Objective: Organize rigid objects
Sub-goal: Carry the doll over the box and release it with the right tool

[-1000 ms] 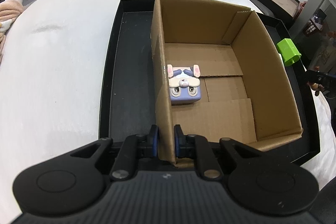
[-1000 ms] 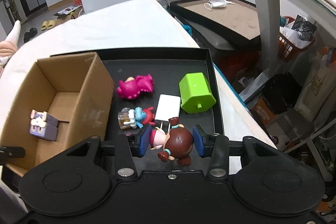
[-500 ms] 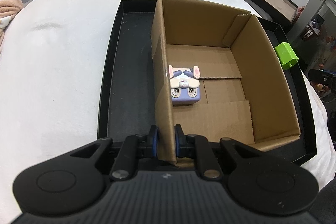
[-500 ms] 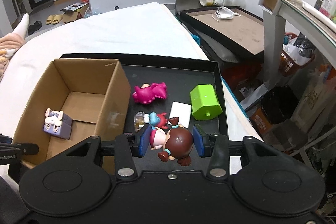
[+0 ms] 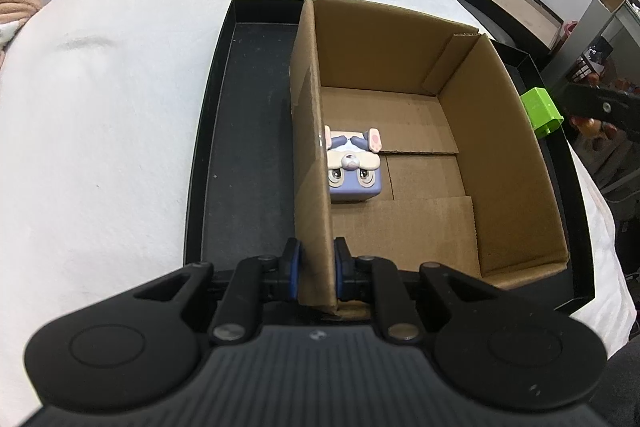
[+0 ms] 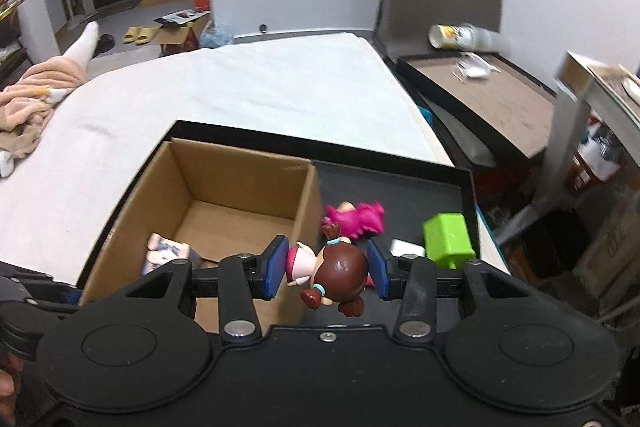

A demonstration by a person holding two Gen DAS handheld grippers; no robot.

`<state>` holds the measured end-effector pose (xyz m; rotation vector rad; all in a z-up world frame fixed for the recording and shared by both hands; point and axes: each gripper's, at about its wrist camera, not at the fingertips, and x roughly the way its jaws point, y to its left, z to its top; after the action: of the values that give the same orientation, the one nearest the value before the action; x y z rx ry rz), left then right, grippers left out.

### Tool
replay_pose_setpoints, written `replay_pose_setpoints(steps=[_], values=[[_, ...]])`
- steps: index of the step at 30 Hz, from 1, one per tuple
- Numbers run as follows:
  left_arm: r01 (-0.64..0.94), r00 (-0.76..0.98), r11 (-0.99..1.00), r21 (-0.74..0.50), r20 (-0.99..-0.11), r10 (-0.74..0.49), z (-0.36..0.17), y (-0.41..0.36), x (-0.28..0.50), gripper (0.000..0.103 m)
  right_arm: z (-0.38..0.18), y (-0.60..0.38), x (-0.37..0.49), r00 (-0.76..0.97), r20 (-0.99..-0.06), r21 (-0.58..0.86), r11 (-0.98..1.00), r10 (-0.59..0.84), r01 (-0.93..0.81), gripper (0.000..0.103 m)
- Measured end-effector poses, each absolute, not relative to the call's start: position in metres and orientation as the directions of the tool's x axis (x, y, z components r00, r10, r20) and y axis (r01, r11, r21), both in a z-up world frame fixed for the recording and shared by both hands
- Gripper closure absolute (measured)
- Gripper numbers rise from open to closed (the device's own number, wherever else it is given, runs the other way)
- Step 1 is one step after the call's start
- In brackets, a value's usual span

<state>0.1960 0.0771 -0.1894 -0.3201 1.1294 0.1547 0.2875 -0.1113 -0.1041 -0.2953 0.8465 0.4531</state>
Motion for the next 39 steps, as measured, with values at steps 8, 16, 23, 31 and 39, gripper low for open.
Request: replay_pose_setpoints(steps=[8, 16, 23, 31, 39], values=[[-0.297, 0.438, 0.933, -0.205, -0.897, -0.058, -0.191, 0.081, 0.192, 0.087, -0.102, -0.077, 0.283, 0.553, -0.785, -0.089, 0.831, 0.281, -0.549, 0.060], [-0.311, 0.444, 0.922, -0.233, -0.893, -0.076, -0.191, 0.083, 0.193, 0.087, -0.107, -0.046, 0.278, 0.522, -0.796, -0.086, 0.797, 0.306, -0.598, 0.060], [-0.328, 0.443, 0.911, -0.248, -0.893, -0.083, -0.192, 0.085, 0.193, 0.087, -0.114, -0.030, 0.283, 0.494, -0.802, -0.042, 0.793, 0.336, -0.608, 0.060], [-0.336, 0.446, 0.905, -0.261, -0.890, -0.091, -0.193, 0.089, 0.192, 0.087, -0.110, -0.012, 0.288, 0.467, -0.798, 0.002, 0.775, 0.382, -0.632, 0.060], [-0.334, 0.448, 0.907, -0.255, -0.890, -0.086, -0.193, 0.087, 0.192, 0.087, -0.094, -0.009, 0.289, 0.485, -0.773, -0.005, 0.761, 0.408, -0.648, 0.051]])
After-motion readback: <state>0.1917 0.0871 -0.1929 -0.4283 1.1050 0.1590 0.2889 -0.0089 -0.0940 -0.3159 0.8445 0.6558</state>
